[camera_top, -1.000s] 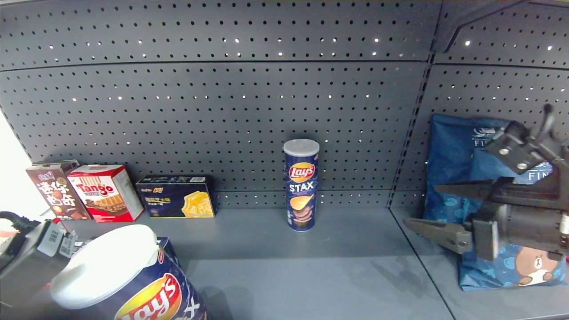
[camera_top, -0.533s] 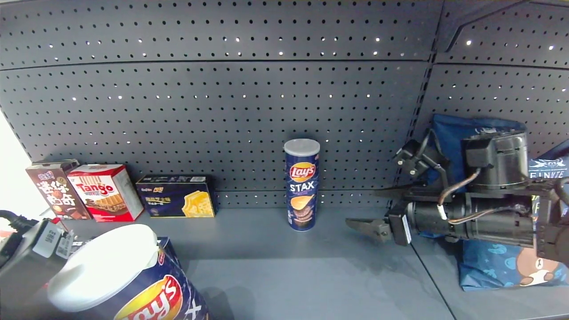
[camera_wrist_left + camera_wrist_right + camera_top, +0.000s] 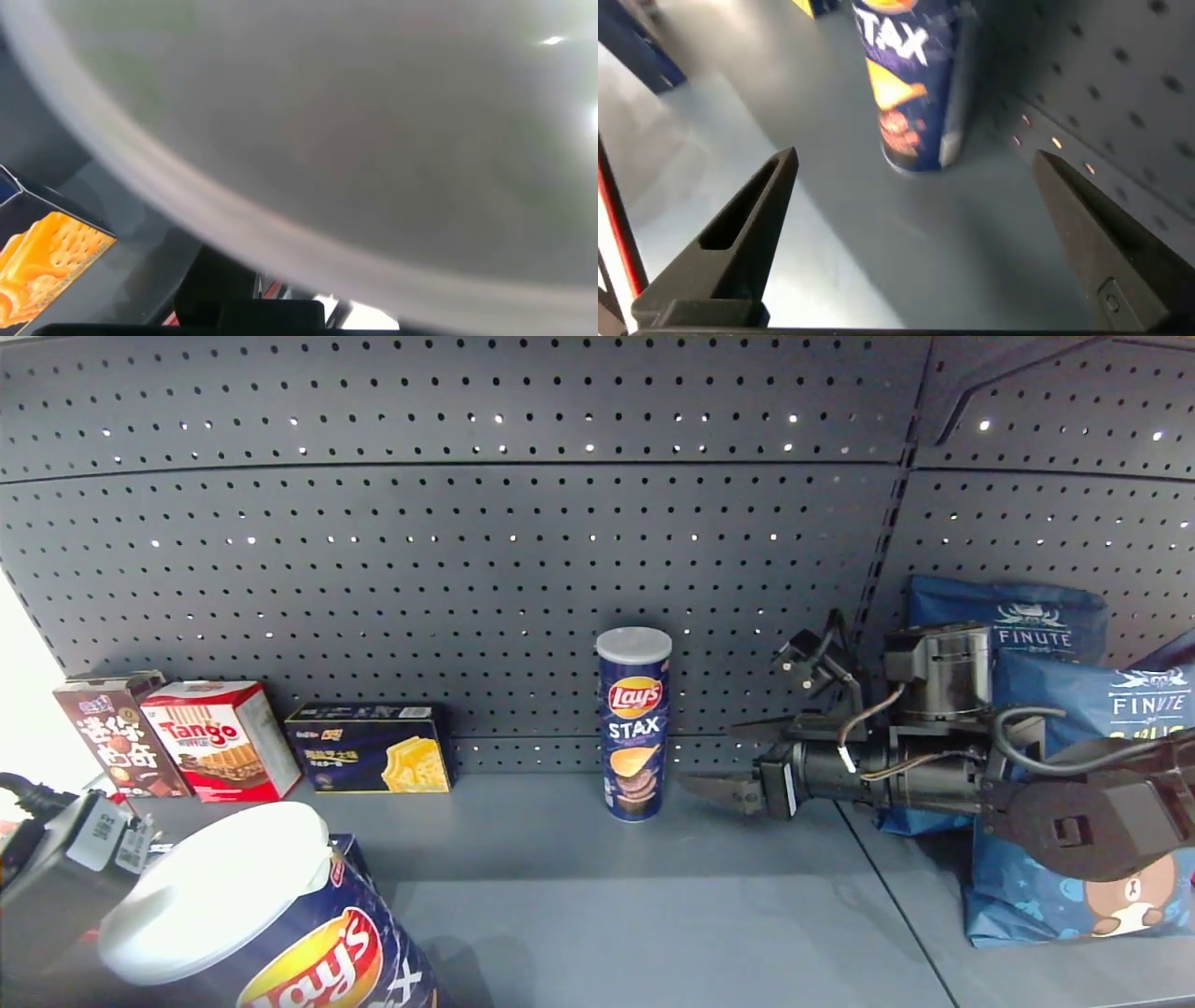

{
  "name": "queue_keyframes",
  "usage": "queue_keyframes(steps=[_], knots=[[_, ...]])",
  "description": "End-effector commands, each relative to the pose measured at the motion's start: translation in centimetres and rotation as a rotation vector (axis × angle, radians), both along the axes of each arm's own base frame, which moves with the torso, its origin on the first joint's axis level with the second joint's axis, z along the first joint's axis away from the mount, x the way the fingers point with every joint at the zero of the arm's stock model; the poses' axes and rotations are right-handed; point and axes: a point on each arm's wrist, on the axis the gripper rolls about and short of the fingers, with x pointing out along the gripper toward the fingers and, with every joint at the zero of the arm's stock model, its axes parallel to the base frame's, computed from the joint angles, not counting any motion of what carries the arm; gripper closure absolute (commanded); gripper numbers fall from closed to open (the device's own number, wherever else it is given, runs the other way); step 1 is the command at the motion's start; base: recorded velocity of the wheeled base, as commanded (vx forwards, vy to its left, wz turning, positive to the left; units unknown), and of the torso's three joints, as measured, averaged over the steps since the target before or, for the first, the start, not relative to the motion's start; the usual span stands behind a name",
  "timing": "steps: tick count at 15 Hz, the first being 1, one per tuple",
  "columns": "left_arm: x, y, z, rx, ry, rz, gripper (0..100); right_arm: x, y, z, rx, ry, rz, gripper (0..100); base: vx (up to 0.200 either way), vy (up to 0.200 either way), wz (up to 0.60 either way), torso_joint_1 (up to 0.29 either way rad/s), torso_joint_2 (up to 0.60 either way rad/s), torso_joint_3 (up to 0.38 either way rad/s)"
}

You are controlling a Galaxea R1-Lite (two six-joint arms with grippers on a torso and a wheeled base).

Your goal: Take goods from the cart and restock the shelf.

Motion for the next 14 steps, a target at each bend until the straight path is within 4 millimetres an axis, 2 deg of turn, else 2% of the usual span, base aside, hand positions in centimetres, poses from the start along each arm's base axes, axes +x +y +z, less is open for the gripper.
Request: queue_keyframes(steps=[1,6,14], knots=[[0.0,0.0,0.0,0.001,0.001,0.001,100,1.4,0.8,-0.9,0.003,0.008,0.016,0,0.0,0.0,0.0,0.0,0.0,0.0],[0.0,0.0,-0.3,0.005,0.009,0.001,100,3.2,1.4,-1.6,0.046,-0.019,0.086,0,0.0,0.0,0.0,0.0,0.0,0.0],[0.0,0.0,-0.1,0.002,0.003,0.003,100,4.4,2.2,-2.1,0.068,-0.033,0.132,0,0.0,0.0,0.0,0.0,0.0,0.0]])
